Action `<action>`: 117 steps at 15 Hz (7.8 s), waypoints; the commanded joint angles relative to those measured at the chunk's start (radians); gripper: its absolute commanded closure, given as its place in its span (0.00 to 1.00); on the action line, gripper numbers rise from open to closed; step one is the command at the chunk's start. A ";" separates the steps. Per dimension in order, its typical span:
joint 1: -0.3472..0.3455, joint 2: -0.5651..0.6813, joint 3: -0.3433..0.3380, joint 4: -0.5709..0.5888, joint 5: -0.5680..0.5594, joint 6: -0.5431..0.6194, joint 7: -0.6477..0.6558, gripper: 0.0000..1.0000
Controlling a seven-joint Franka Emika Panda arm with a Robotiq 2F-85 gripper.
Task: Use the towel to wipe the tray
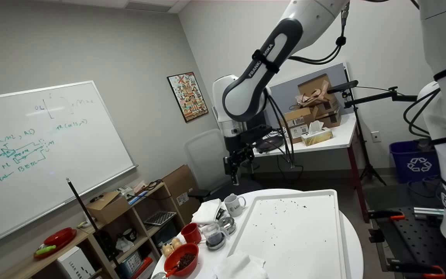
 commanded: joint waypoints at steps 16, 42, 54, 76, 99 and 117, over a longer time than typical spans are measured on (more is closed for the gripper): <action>-0.004 0.409 -0.030 0.378 -0.061 -0.204 -0.010 0.00; 0.053 0.899 0.104 0.862 -0.337 -0.278 -0.694 0.00; 0.013 1.034 0.147 0.944 -0.255 -0.292 -0.967 0.00; 0.045 1.149 0.125 1.002 -0.235 -0.105 -0.730 0.29; 0.014 1.064 0.124 0.879 -0.196 -0.088 -0.565 0.93; -0.156 1.024 0.096 0.809 0.020 -0.088 -0.415 0.93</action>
